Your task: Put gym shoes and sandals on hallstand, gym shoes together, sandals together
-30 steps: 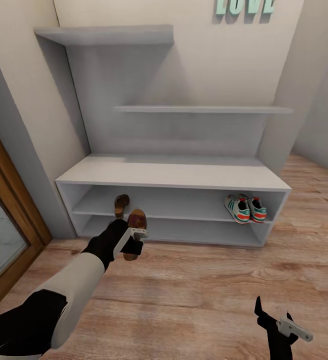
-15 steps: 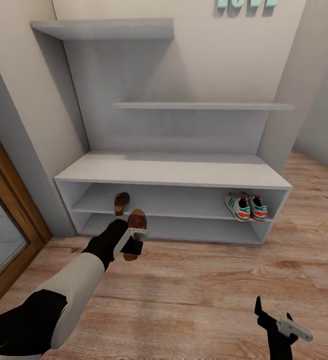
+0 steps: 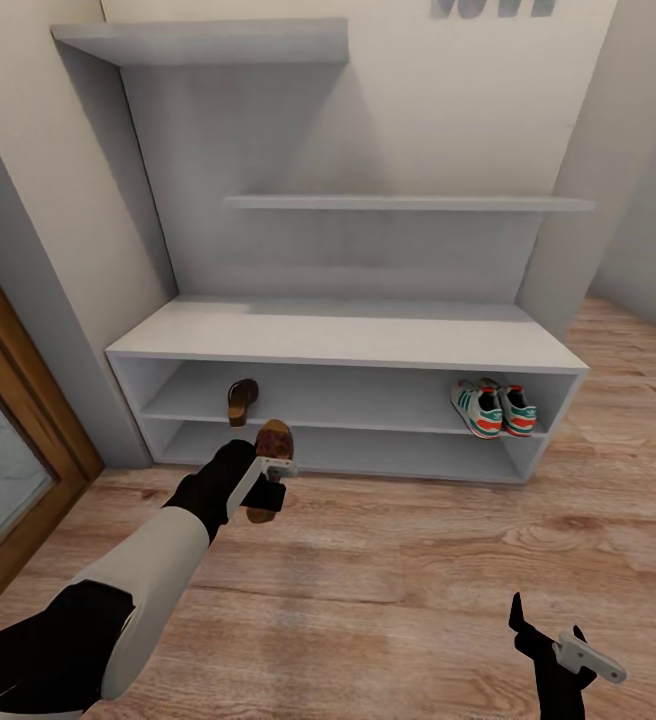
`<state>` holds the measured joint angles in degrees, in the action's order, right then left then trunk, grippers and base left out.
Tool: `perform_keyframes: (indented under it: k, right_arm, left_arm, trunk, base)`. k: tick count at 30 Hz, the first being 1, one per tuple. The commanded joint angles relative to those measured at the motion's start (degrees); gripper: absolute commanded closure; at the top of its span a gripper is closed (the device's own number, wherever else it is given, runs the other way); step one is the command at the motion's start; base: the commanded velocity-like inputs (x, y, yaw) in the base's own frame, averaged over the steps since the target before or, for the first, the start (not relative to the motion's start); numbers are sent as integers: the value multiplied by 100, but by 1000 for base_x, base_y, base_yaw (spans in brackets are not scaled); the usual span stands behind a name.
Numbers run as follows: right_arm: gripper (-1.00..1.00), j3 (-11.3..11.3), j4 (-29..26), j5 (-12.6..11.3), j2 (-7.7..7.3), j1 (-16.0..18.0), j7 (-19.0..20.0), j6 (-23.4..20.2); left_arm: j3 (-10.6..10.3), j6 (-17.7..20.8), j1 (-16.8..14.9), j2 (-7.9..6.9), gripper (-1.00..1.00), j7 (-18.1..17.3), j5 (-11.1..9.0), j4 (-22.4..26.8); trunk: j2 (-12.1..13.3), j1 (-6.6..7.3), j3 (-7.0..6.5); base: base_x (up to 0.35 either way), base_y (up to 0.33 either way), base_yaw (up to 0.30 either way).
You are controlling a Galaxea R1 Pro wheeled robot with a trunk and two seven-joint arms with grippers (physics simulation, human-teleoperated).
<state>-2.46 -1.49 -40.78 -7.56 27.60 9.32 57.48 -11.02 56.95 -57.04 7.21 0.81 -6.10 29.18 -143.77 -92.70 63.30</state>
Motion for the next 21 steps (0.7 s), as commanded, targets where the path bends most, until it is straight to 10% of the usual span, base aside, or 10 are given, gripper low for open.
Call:
perform_keyframes:
  k: [1, 21]
  right_arm:
    - [-100, 0, 0, 0, 0, 0, 0, 0]
    - [-100, 0, 0, 0, 0, 0, 0, 0]
  left_arm:
    - [0, 0, 2, 0, 100, -11, 11, 0]
    - [-8, 0, 8, -2, 100, -11, 24, 0]
  trunk:
    - [0, 0, 0]
    - [0, 0, 0]
  base:
    - [0, 0, 0]
    - [141, 0, 0]
